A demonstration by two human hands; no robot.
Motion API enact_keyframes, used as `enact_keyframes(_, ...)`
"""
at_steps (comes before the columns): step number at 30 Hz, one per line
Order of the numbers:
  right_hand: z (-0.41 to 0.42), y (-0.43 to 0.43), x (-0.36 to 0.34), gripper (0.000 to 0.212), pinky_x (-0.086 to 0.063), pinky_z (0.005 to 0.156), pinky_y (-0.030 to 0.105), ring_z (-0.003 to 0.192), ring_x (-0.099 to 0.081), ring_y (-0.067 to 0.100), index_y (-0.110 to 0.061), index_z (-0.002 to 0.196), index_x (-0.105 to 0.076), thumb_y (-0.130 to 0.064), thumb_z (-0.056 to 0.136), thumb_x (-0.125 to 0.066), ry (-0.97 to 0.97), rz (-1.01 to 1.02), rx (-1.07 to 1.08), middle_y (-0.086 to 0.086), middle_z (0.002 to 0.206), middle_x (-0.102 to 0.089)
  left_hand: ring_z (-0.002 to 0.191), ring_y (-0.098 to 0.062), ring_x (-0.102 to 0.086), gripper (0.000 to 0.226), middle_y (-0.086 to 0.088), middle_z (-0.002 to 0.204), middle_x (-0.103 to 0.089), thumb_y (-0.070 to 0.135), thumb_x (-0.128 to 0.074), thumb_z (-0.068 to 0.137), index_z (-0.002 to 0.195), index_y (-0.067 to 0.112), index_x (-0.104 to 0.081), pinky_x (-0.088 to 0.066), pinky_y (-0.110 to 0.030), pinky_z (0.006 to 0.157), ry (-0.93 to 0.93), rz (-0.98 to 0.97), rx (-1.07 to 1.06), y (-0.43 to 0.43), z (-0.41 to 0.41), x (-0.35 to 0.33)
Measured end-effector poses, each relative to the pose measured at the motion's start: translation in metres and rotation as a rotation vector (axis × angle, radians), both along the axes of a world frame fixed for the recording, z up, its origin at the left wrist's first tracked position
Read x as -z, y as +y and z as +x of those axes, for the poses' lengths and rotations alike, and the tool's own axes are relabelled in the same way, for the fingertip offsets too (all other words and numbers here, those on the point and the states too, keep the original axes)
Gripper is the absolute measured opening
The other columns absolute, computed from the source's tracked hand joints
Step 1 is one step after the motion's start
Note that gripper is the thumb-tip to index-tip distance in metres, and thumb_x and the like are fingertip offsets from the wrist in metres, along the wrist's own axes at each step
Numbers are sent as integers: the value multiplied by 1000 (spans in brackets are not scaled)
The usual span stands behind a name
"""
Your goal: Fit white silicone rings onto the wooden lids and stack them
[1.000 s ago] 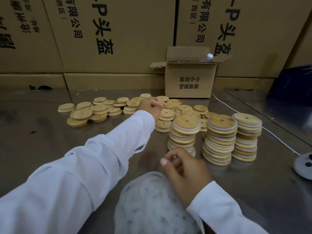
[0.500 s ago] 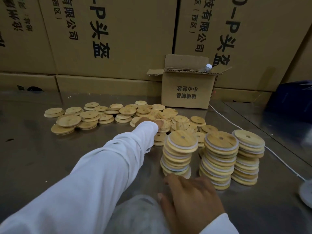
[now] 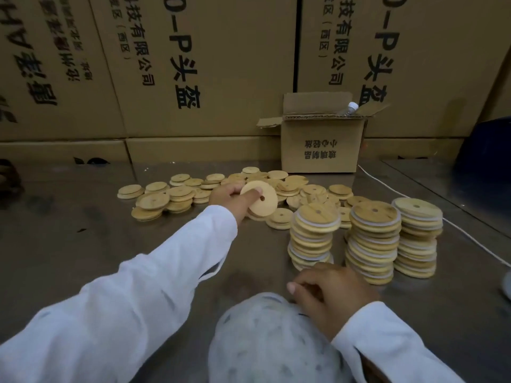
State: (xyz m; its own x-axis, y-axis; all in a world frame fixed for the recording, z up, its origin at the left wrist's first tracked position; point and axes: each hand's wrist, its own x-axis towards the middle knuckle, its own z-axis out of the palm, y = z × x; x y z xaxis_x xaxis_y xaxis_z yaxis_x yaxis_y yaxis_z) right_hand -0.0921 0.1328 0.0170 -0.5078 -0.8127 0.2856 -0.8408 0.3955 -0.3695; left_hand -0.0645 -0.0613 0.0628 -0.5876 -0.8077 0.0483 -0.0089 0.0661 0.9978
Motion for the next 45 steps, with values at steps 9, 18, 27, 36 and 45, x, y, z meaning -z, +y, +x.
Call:
enact_keyframes(9,-3,6,-4,2,-47,69,19,68,-58,4,-33,73,-72,-33,74,-71,-471,-11,-128,-6,74,-68,63,-12,-68,9,-2,69,-71,14,-66,73,81,9,-66,-55,-28,54,359,391,73,63,90,32)
enact_keyframes(18,-10,9,-5,15,-47,61,18,58,-57,-1,-30,59,-68,-25,67,-79,-534,34,-176,-3,67,-68,62,-14,-67,8,-5,72,-67,16,-59,82,80,10,-63,-54,-27,50,285,359,142,56,93,44)
enact_keyframes(27,-2,16,-27,16,-40,55,11,52,-49,-1,-19,60,-63,-21,74,-71,-781,-299,-389,-5,52,-58,98,-40,-60,12,-26,116,-54,17,-51,91,95,7,-55,-58,-36,54,271,411,212,59,95,43)
enact_keyframes(36,25,-4,-17,19,-41,50,10,47,-50,0,-12,64,-63,-30,59,-66,-779,-644,-249,-7,50,-59,82,-28,-67,37,-17,90,-68,33,-46,89,101,3,-63,-59,-40,66,206,440,367,70,92,45)
enact_keyframes(45,25,-8,-14,22,-43,48,12,46,-50,2,-16,62,-62,-37,55,-65,-718,-777,-86,-5,49,-59,79,-17,-70,19,-7,85,-71,20,-57,82,96,9,-65,-58,-28,65,213,231,498,81,95,51)
